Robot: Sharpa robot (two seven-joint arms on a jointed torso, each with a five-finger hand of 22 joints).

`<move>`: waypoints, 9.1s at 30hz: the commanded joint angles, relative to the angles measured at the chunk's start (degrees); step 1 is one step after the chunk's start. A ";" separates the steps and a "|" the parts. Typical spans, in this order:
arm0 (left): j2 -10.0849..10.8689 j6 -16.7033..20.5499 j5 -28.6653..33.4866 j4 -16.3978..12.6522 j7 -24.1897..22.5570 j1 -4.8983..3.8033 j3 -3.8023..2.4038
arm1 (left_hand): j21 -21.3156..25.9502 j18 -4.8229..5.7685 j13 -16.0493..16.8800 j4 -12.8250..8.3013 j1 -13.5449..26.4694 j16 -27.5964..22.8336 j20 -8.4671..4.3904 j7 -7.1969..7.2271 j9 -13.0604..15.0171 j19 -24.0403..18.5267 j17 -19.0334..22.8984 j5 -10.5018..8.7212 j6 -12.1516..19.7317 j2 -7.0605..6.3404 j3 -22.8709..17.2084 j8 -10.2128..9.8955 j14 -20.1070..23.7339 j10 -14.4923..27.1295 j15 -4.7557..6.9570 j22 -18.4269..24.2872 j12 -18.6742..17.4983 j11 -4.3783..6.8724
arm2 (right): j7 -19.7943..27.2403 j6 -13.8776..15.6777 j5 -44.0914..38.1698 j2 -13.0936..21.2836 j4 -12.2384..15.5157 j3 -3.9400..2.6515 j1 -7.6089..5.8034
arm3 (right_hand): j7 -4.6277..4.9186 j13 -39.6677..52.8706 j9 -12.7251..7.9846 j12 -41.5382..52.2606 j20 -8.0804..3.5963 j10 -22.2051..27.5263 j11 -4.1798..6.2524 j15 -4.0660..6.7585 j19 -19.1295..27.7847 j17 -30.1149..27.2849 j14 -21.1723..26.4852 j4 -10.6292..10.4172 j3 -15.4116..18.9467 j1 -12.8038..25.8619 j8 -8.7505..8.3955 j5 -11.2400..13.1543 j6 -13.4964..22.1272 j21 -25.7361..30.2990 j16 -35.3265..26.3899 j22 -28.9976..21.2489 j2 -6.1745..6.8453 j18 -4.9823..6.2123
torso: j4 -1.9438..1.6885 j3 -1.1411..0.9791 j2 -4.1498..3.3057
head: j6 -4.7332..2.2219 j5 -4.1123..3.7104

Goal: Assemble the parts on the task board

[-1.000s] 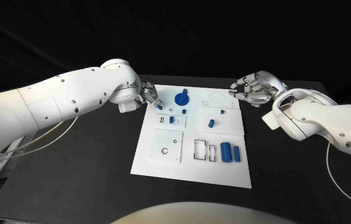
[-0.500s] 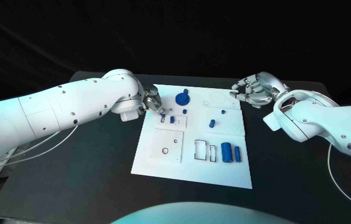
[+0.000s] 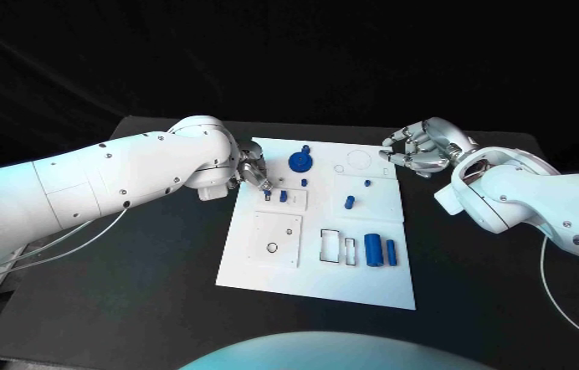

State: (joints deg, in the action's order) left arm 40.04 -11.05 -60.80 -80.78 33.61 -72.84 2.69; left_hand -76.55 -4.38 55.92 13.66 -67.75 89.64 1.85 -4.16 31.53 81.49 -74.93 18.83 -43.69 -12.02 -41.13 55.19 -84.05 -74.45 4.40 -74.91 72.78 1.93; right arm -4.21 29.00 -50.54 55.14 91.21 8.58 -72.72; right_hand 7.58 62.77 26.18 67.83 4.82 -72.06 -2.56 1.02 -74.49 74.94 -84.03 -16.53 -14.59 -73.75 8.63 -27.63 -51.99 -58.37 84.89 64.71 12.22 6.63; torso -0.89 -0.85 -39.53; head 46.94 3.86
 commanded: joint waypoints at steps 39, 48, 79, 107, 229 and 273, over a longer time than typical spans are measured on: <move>-0.60 -2.82 -3.15 -0.04 -1.21 0.43 0.52 | -0.12 0.93 0.07 -11.23 0.50 0.36 -0.15 1.76 1.31 0.37 -15.07 0.38 -2.24 0.24 -11.36 0.15 -5.95 -0.55 0.40 -9.45 0.22 -0.06 | 0.52 -0.33 -0.07 -0.05 -0.04 -0.01 0.09 | -0.11 -0.11 0.14 -0.26 -0.09 0.06 -0.12 0.37 -0.24 4.48 -3.11 0.03 -0.60 0.56 0.31 -0.28 0.20 0.27 -0.27 0.01 0.04 0.61 | 0.03 -0.03 0.05 | 0.80 0.04; -0.64 -3.44 -3.08 -0.03 -1.31 0.43 0.52 | -0.14 0.94 0.07 -11.25 0.51 0.36 -0.15 1.78 1.30 0.38 -15.07 0.37 -2.26 0.23 -11.37 0.15 -5.95 -0.57 0.40 -9.47 0.22 -0.06 | 0.52 -0.30 -0.07 -0.05 -0.02 -0.01 0.09 | -0.11 -0.11 0.14 -0.26 -0.09 0.06 -0.12 0.37 -0.24 4.48 -3.11 0.03 -0.60 0.56 0.31 -0.28 0.20 0.27 -0.27 0.01 0.04 0.61 | 0.01 -0.01 -0.01 | 0.86 0.04; -1.04 -5.22 -3.02 0.80 -1.09 0.43 0.50 | -0.10 0.94 0.51 -11.88 0.59 0.36 -0.21 1.90 1.22 0.38 -15.07 0.97 -2.83 -0.07 -11.62 -0.03 -5.95 -1.16 0.43 -9.53 0.42 0.02 | 0.53 -0.25 -0.07 -0.06 -0.04 -0.01 0.09 | -0.10 -0.20 0.18 -0.28 -0.09 0.10 -0.12 0.37 -0.27 4.44 -3.10 0.04 -0.88 0.64 0.32 -0.28 0.26 0.29 -0.31 0.04 0.15 0.61 | 0.00 0.00 0.05 | 1.15 -0.18; -2.54 -4.87 -2.65 2.30 0.23 0.44 0.52 | -0.23 0.97 0.78 -12.22 0.67 0.36 -0.26 1.95 1.17 0.49 -15.07 1.42 -3.21 -0.24 -11.78 -0.16 -5.95 -1.51 0.50 -9.62 0.53 0.11 | 0.58 -0.24 -0.07 -0.13 0.01 -0.01 0.13 | -0.10 -0.20 0.18 -0.28 -0.09 0.10 -0.12 0.37 -0.27 4.44 -3.10 0.04 -0.88 0.64 0.32 -0.28 0.26 0.29 -0.31 0.04 0.15 0.61 | 0.04 -0.01 0.03 | 1.03 -0.20; -9.96 9.15 -35.07 9.67 -34.28 1.07 2.04 | 33.58 -3.85 -47.81 -10.75 -8.58 -15.76 4.84 -3.49 -15.83 -10.11 18.07 -14.23 -2.51 -3.40 5.82 -27.74 7.01 21.87 -5.05 0.18 -41.78 -6.73 | 0.42 -0.18 0.18 -0.32 -0.35 -0.01 0.26 | -0.03 -5.75 0.58 -4.93 -0.03 3.91 -0.20 0.29 1.24 1.84 -2.20 0.18 -2.98 0.77 0.50 -0.34 0.55 3.46 -1.98 -2.03 0.78 1.17 | 0.01 0.01 0.02 | 0.40 -1.71; -12.98 11.10 -34.53 13.18 -33.60 3.38 1.98 | 19.02 -1.85 -48.44 -14.94 -11.35 -9.27 3.74 -3.40 -14.23 -4.46 10.34 -14.34 -10.29 0.23 0.59 -29.58 0.97 12.26 -3.81 -6.97 -45.06 -5.33 | 0.43 -0.31 0.17 -0.58 -0.38 -0.01 0.26 | -0.04 -5.63 0.65 -4.80 -0.02 3.71 -0.19 0.30 1.20 1.84 -2.19 0.15 -3.19 0.85 0.59 -0.33 0.47 3.42 -2.01 -1.95 0.81 1.15 | -0.08 0.04 0.13 | 0.69 -1.74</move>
State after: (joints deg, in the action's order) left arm 27.11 0.48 -95.47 -67.78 -0.24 -69.90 4.38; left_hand -57.20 -6.62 7.43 -0.91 -78.94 80.25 5.74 -7.66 17.21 76.59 -64.61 4.20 -53.67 -12.29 -40.46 25.68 -82.75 -61.88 0.42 -74.94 27.58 -3.28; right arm -4.11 28.99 -50.10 54.61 90.79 8.58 -72.49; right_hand 7.58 57.08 26.76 63.30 4.72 -68.47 -2.66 1.02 -73.77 74.90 -84.03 -16.46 -17.35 -73.14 8.85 -27.63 -51.98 -55.24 83.11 62.74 12.82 6.64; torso -0.92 -0.88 -39.44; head 47.64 2.03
